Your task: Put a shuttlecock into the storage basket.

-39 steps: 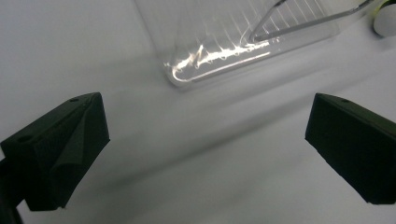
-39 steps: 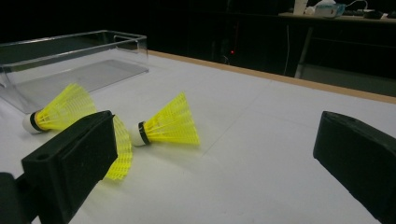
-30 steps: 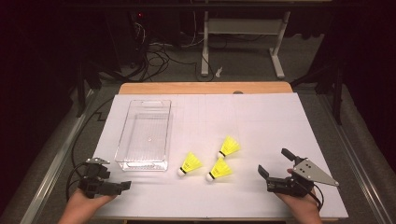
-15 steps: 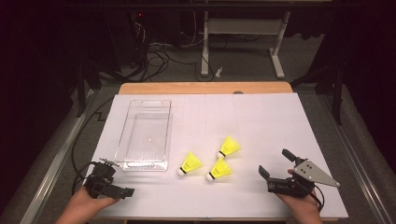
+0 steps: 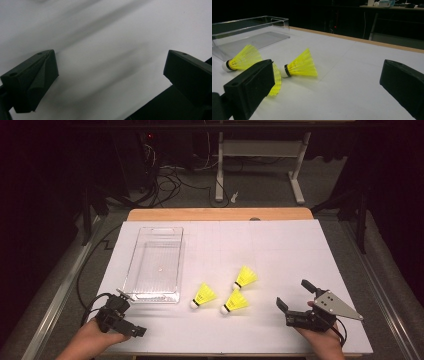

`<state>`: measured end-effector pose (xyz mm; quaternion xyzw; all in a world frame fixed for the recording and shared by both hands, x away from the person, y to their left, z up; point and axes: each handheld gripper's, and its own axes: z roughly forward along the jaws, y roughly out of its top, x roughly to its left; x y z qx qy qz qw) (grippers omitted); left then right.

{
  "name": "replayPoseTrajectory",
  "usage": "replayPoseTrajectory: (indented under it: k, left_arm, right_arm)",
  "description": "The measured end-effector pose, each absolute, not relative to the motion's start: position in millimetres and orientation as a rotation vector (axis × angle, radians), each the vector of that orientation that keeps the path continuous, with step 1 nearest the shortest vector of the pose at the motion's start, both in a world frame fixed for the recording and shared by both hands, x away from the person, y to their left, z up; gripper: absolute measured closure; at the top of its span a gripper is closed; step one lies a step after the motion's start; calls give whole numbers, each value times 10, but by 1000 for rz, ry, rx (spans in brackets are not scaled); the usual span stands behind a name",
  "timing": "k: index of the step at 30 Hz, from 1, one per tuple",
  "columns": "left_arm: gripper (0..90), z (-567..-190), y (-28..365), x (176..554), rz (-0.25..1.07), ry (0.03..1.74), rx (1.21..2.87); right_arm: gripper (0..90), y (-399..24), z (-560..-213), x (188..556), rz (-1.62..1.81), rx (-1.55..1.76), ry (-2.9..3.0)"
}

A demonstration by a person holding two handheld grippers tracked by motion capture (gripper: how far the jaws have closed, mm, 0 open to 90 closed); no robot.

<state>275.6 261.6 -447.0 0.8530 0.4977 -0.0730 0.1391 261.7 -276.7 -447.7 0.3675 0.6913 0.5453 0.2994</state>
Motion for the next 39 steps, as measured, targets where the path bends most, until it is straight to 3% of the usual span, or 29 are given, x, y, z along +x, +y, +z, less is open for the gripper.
replayPoseTrajectory:
  k: [21, 39]
  left_arm:
    - [6, -4377, 2271, 2775, -284, 1301, 2663]
    - [5, -4288, 2009, 2793, -299, 1219, 2684]
  right_arm:
    - [5, -2735, -4489, 2618, 1450, 975, 1846]
    - [5, -2738, -4473, 2624, 1465, 978, 1851]
